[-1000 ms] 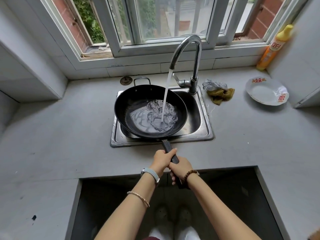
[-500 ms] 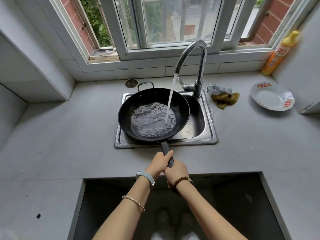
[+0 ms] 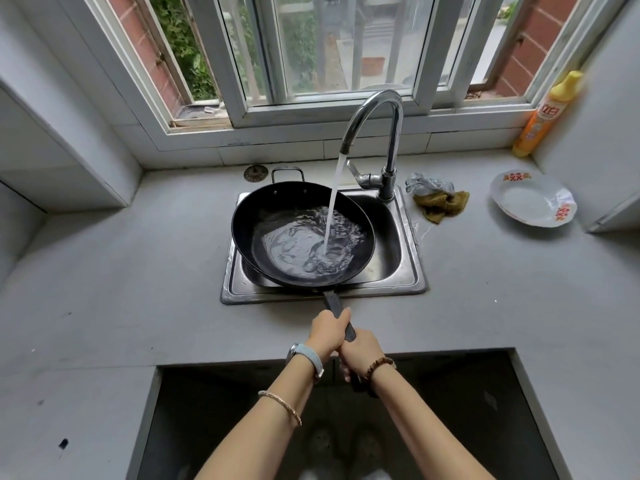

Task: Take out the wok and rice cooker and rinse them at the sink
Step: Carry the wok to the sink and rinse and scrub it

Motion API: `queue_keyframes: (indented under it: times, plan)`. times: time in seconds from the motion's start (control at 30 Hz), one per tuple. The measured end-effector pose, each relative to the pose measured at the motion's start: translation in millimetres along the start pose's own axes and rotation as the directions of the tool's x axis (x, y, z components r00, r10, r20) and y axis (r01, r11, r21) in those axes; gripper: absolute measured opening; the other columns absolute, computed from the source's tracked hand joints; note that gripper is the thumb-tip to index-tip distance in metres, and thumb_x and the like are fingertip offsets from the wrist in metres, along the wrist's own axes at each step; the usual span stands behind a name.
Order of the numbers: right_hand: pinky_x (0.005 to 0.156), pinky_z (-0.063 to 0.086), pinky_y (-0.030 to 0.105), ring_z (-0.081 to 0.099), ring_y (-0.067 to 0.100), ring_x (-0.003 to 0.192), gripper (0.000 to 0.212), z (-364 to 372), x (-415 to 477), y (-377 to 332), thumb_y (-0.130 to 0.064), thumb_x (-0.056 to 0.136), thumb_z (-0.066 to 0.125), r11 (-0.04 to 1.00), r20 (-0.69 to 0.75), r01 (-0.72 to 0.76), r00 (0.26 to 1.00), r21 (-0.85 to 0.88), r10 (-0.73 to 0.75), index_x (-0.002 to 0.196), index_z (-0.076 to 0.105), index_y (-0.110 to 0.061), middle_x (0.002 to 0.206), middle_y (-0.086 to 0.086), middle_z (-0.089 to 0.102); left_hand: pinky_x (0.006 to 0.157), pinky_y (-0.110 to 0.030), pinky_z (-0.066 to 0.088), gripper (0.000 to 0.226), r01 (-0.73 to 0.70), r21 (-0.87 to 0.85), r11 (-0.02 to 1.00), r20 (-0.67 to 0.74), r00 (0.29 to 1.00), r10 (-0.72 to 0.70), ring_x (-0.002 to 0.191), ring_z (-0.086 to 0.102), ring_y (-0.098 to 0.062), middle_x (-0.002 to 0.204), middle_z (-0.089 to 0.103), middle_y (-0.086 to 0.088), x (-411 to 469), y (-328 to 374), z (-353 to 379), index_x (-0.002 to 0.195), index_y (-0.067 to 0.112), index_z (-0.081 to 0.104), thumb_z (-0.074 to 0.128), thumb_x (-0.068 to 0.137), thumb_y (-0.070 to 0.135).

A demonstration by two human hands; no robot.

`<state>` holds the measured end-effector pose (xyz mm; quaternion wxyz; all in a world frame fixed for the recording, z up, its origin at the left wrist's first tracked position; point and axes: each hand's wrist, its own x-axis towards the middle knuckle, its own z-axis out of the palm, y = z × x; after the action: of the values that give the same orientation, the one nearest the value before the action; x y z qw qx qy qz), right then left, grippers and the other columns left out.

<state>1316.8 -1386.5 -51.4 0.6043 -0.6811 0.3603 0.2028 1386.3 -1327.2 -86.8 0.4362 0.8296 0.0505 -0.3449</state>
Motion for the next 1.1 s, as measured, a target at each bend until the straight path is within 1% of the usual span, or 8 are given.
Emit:
queue_keyframes:
  times: [0.13,0.4,0.5,0.6,0.7,0.87,0.93,1.1]
  plan:
    - [0.038,0.041,0.021,0.054,0.015,0.044,0.018,17,3,-4,-0.022,0.095,0.05,0.987,-0.09,0.012,0.996,-0.159,-0.027,0.085,0.055,-0.009,0.066,0.007,0.059,0.055,-0.027,0.034,0.04,-0.011,-0.095,0.995,0.045,0.999,0.015,0.059,0.044,-0.012,0.064,0.048,-0.001,-4,-5,-15,0.065,0.013,0.046,0.05,0.097,0.035]
    - [0.067,0.059,0.038,0.067,0.028,0.076,0.012,51,-2,-13,-0.015,0.082,0.057,0.96,-0.232,0.057,0.965,-0.273,-0.124,0.093,0.06,-0.012,0.086,0.009,0.065,0.053,-0.021,0.037,0.036,-0.028,-0.281,0.959,0.139,0.988,0.07,0.054,0.042,-0.009,0.059,0.047,0.002,-9,-16,-43,0.067,0.014,0.053,0.05,0.099,0.03]
    - [0.058,0.059,0.038,0.067,0.03,0.071,0.008,47,-4,-13,-0.015,0.082,0.055,0.965,-0.189,0.067,0.975,-0.252,-0.117,0.089,0.058,-0.012,0.084,0.011,0.065,0.058,-0.026,0.036,0.036,-0.032,-0.256,0.966,0.133,0.989,0.068,0.057,0.044,-0.012,0.062,0.049,-0.002,-8,-17,-43,0.069,0.012,0.053,0.05,0.099,0.032]
    - [0.037,0.044,0.023,0.059,0.023,0.048,0.006,36,-3,-10,-0.012,0.087,0.05,0.987,-0.118,0.041,0.991,-0.158,-0.06,0.087,0.055,-0.009,0.075,0.013,0.061,0.061,-0.029,0.035,0.036,-0.046,-0.179,0.983,0.098,0.993,0.064,0.063,0.045,-0.016,0.069,0.05,-0.008,-6,-14,-34,0.075,0.008,0.053,0.051,0.097,0.037]
    - [0.036,0.039,0.02,0.05,0.017,0.035,0.01,21,-1,-4,-0.012,0.088,0.048,0.994,-0.071,0.014,0.997,-0.105,-0.022,0.086,0.055,-0.005,0.06,0.011,0.056,0.059,-0.031,0.032,0.042,-0.039,-0.045,0.998,0.048,0.998,0.041,0.064,0.047,-0.023,0.065,0.048,-0.005,-6,-7,-20,0.063,0.012,0.045,0.049,0.098,0.036]
    - [0.031,0.032,0.015,0.045,0.01,0.026,0.015,1,-5,-3,-0.013,0.095,0.044,0.996,-0.003,-0.016,1.0,-0.089,0.015,0.087,0.051,-0.002,0.052,0.008,0.05,0.079,-0.037,0.044,0.038,-0.024,0.04,0.999,0.004,1.0,0.024,0.102,0.059,-0.038,0.103,0.064,-0.025,-5,-1,-4,0.082,0.004,0.055,0.047,0.098,0.037]
    - [0.032,0.032,0.015,0.044,0.01,0.026,0.018,-1,-6,-3,-0.012,0.096,0.043,0.997,0.009,-0.008,1.0,-0.08,0.009,0.081,0.051,-0.004,0.051,0.007,0.049,0.078,-0.036,0.044,0.04,-0.029,0.047,0.998,0.001,1.0,0.029,0.094,0.058,-0.033,0.1,0.062,-0.022,-4,0,-3,0.086,0.001,0.058,0.046,0.098,0.037]
    - [0.036,0.039,0.021,0.049,0.015,0.035,0.014,10,-5,-4,-0.013,0.093,0.047,0.997,-0.032,0.021,0.999,-0.076,-0.023,0.085,0.055,-0.006,0.058,0.009,0.054,0.057,-0.028,0.035,0.04,-0.024,-0.043,0.999,0.024,0.999,0.025,0.064,0.048,-0.016,0.068,0.052,-0.002,-5,-4,-10,0.065,0.013,0.047,0.048,0.099,0.034]
